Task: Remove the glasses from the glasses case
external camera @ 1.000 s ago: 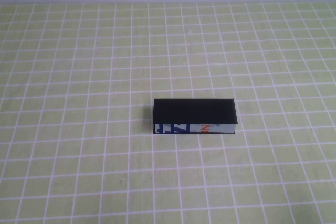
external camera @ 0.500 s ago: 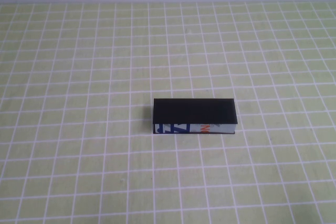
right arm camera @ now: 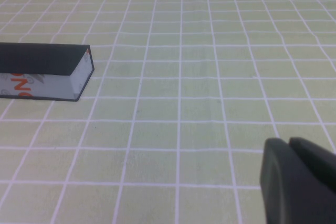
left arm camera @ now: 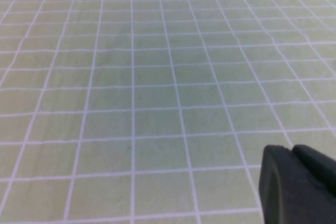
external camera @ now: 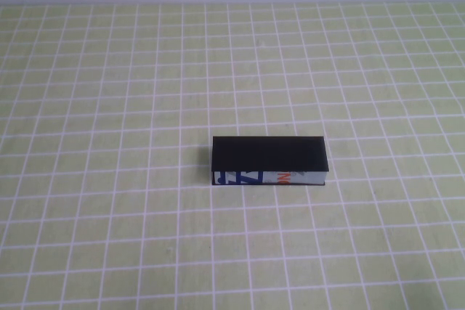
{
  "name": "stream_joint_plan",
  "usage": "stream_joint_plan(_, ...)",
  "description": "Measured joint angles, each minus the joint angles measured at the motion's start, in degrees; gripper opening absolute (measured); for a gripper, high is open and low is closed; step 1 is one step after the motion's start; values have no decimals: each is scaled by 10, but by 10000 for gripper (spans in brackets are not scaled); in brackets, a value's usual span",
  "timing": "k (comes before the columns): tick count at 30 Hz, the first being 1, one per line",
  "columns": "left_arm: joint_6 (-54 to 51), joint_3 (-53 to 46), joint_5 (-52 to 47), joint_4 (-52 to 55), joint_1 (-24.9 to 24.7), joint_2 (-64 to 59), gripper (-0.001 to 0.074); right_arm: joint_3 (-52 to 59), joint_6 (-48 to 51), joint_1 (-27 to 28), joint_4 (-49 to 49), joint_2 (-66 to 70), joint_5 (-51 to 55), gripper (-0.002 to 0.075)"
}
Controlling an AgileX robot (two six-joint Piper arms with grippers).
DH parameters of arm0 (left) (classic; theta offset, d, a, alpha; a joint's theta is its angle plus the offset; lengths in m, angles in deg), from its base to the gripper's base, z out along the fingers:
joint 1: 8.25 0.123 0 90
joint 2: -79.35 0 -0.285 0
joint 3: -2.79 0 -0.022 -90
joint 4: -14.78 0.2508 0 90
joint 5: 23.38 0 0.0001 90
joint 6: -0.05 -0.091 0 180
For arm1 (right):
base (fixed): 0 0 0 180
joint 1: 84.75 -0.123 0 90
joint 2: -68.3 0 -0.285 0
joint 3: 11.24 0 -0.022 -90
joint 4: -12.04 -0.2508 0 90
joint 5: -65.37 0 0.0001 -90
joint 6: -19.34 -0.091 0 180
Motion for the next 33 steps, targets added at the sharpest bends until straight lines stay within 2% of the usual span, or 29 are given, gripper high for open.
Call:
stream_joint_plan(2,5,0,17,-28,0,0,-4,0,0,0,0,0,0,-18)
stream_joint_plan(8,39,-1,112,-223,0,0,-4,0,0,0,0,0,0,-18)
stream_joint_plan(13,44,-1,158,-263,0,1,-4,0,0,0,0,0,0,-18)
stream_joint_plan(17,45,11,96,-269,0,-12,-4,0,0,0,0,0,0,-18)
stream_joint_plan(24,36,134,-38,-247,0,-199,-4,0,0,0,0,0,0,-18)
stream_joint_plan(33,-163,365,-194,-271,0,-527,-4,0,0,0,0,0,0,-18)
